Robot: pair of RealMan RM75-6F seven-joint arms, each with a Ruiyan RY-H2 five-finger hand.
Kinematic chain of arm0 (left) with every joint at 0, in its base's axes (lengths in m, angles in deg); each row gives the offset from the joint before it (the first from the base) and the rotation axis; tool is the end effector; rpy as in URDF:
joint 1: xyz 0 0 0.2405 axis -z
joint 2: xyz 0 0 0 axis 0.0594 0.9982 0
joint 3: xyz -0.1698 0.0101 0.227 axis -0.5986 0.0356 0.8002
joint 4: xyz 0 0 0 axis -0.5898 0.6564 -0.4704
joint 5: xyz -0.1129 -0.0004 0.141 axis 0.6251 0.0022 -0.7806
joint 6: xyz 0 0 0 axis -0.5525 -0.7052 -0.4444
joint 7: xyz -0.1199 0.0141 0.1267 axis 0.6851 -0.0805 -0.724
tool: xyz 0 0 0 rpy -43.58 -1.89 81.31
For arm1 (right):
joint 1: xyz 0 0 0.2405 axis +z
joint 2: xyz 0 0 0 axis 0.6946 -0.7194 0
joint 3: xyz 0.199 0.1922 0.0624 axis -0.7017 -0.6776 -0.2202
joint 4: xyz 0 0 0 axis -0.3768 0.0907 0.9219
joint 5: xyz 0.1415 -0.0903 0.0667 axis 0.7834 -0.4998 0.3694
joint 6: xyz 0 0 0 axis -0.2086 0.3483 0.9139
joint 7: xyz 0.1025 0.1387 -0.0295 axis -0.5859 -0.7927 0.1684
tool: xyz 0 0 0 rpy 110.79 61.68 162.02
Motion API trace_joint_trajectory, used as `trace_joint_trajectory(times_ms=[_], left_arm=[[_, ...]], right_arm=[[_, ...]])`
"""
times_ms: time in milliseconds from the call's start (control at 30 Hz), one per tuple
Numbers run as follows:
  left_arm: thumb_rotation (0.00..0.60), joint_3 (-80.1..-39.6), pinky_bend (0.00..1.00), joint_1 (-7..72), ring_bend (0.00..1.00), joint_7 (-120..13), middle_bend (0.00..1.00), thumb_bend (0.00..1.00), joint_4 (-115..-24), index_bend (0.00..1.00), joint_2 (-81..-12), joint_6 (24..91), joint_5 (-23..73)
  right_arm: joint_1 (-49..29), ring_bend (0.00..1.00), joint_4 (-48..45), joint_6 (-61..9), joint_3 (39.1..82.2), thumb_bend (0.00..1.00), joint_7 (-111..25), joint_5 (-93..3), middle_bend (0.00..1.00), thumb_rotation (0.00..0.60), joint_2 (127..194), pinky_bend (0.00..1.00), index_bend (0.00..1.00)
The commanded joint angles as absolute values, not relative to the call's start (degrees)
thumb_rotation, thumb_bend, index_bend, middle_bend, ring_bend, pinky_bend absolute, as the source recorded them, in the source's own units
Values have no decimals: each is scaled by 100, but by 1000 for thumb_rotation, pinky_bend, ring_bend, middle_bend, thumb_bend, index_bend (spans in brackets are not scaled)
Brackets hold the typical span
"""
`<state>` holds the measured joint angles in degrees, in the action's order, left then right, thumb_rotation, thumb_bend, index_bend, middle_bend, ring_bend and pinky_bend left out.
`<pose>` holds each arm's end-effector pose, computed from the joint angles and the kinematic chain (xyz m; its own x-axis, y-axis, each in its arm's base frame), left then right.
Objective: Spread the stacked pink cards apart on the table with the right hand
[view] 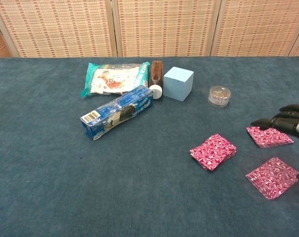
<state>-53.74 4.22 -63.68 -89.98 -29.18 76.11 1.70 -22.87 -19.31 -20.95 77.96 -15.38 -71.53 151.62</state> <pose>-0.3191 0.2243 0.1790 0.5283 0.0363 0.8483 0.8490 -0.0320 -0.5274 -0.2660 -0.2446 0.0634 0.7164 -0.1848 0.6728 -0.6680 -0.4601 0.5849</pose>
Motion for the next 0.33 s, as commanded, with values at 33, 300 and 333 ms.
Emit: trace_joint_trajectory(times_ms=[33,300,333], left_arm=[[600,-5367,1,415,0,-6367,0,434,-9010,0,-2908,7622,151],[600,-5323,1,450,0,-6379,0,434,-8977,0,-2926,7526,107],[600,-5320,1,454,0,-6395,0,434,-8986,0,-2933,7518,105]], right_arm=[[-2976,40,-1935,-681,7545,180,-2080,-7298,74,600,14982,0,0],[-3565,0,-1234,280,7090,180,-2756,-6985,0,600,15144,0,0],[-3575,0,-1243,270,7087,180,-2788,-7007,0,600,15133,0,0]])
